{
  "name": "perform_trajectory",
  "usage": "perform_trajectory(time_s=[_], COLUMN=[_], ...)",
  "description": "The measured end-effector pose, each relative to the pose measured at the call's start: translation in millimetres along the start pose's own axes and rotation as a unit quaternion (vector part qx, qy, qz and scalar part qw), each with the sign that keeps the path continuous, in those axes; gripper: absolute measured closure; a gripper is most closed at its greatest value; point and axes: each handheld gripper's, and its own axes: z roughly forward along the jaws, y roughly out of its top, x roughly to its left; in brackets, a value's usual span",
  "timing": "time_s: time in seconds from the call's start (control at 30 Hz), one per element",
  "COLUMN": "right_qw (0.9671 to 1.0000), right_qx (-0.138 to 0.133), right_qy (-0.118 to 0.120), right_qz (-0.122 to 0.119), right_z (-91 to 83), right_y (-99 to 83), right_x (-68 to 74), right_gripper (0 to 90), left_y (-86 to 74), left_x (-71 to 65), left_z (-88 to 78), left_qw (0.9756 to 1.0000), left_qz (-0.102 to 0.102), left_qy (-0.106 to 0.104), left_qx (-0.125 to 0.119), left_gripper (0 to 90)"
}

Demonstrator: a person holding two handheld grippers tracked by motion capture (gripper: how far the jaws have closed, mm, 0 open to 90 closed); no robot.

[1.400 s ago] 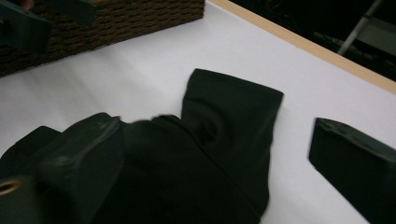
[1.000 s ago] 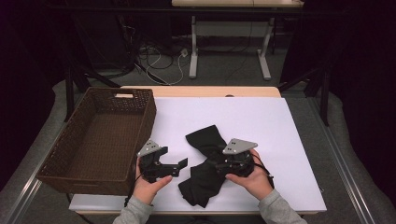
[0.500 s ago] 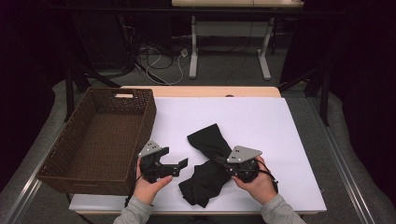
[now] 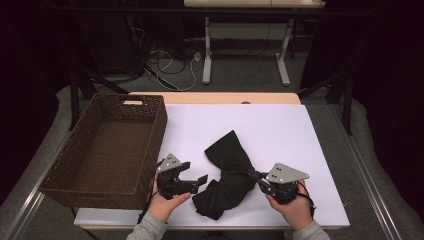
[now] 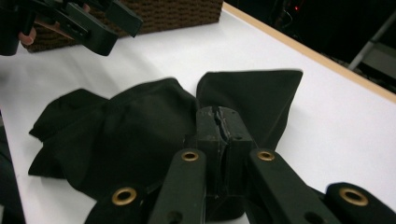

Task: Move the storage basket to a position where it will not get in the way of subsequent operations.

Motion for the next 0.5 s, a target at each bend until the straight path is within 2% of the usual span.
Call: perform_trajectory(time_s=[0.13, 0.2, 0.5], right_qw=[0.9998, 0.9995, 0.9972], right_qx=[0.018, 0.024, 0.062], right_qy=[-0.009, -0.01, -0.017], right_qz=[0.005, 0.015, 0.04], right_z=[-6.1, -8.6, -12.9], right_y=[-10.9, -16.8, -43.9], right_x=[-0.3, -1.6, -2.6], right_gripper=[88.1, 88.1, 88.1], left_y=[-3.2, -4.6, -9.4], left_x=[-4.9, -6.7, -13.1], left_z=[5.6, 7.6, 13.8], left_qw=[0.9998, 0.9996, 0.9993], left_qz=[0.008, 0.017, 0.026], left_qy=[-0.008, -0.009, -0.01], left_qx=[0.015, 0.021, 0.023], left_gripper=[18.0, 21.2, 26.5])
